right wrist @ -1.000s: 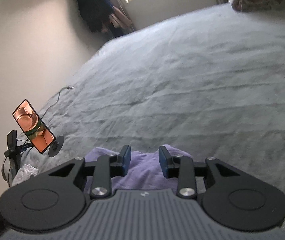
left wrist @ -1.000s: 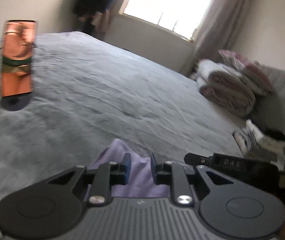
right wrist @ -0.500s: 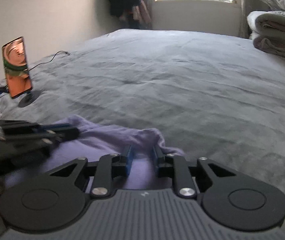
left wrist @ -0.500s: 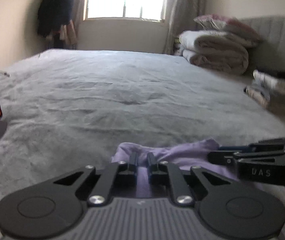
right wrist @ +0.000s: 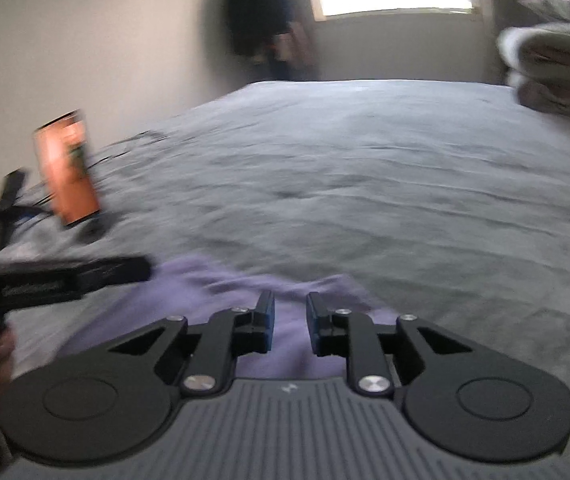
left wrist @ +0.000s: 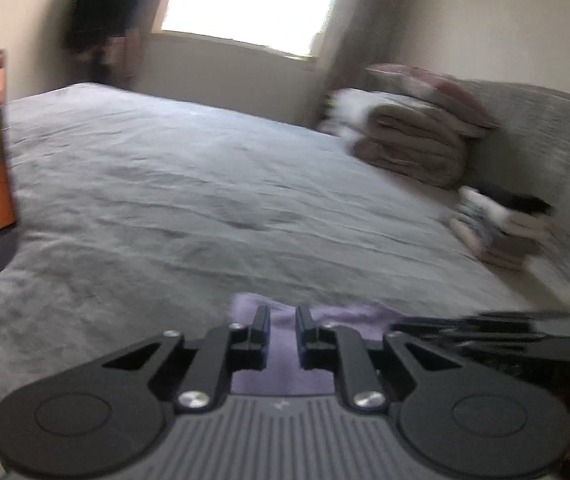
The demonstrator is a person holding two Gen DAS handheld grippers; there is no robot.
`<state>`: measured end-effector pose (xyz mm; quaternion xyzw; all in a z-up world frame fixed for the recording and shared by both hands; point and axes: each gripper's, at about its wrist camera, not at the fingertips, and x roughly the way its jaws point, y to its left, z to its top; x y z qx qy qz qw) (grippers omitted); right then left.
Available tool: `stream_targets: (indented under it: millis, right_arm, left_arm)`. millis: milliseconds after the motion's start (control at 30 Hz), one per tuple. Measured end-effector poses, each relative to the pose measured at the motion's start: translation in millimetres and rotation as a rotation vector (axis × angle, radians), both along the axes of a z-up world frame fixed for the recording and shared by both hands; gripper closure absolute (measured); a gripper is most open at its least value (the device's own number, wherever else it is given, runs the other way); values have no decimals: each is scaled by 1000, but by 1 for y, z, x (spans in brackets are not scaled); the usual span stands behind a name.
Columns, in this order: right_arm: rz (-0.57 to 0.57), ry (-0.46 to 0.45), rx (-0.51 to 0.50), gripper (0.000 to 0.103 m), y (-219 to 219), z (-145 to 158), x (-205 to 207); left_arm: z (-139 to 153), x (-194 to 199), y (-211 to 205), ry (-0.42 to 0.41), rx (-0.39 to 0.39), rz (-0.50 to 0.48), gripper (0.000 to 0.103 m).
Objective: Fold clothes
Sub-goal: 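Release the garment and press the folded lavender bundle flat with both tools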
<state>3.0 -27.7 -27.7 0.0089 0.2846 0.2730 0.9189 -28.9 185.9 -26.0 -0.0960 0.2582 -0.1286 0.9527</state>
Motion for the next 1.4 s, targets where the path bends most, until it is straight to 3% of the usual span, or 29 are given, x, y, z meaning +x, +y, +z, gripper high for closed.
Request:
stream_targets:
  millis: [100,200,467,533,600,700,833,967,1167,1267,1400]
  right_arm:
    - [93,6,-48,80,14,-4,-19]
    - [151,5,-108,80,17,-12,-37]
    - [178,4,-107,79,-32,-16,-72]
    - [172,25,-107,72,-43,-17,-78]
    - [176,50,-101,72,-51,-20,-81]
    - [160,63,-96,72,-58,-18,-84]
    - [116,67,-40,71,-64,-8,-78]
    - [75,60,29,71,-61,2,-65]
    - [37,59,45,68,-39,2,-42]
    - [16,87,40,68,-26,-5,-31]
    - [-3,107,5,67,-17,-14,-22]
  left_arm:
    - [-4,-14,-4,12,43,-102,87]
    - [-18,-23,-4,47,102,-101,87]
    - [-22,-50,22,39,51,-155,87]
    - [-19,-54,27,34,70,-151,86]
    - [-15,-58,32,29,91,-147,85]
    - [-9,-62,40,16,110,-129,69]
    - [7,-55,51,-8,-10,-89,66]
    - [19,-47,39,-46,-78,-126,66]
    - [8,-18,-11,1,54,-146,63]
    - [0,-3,-30,79,162,-87,63]
    - [-6,2,-44,100,279,-84,62]
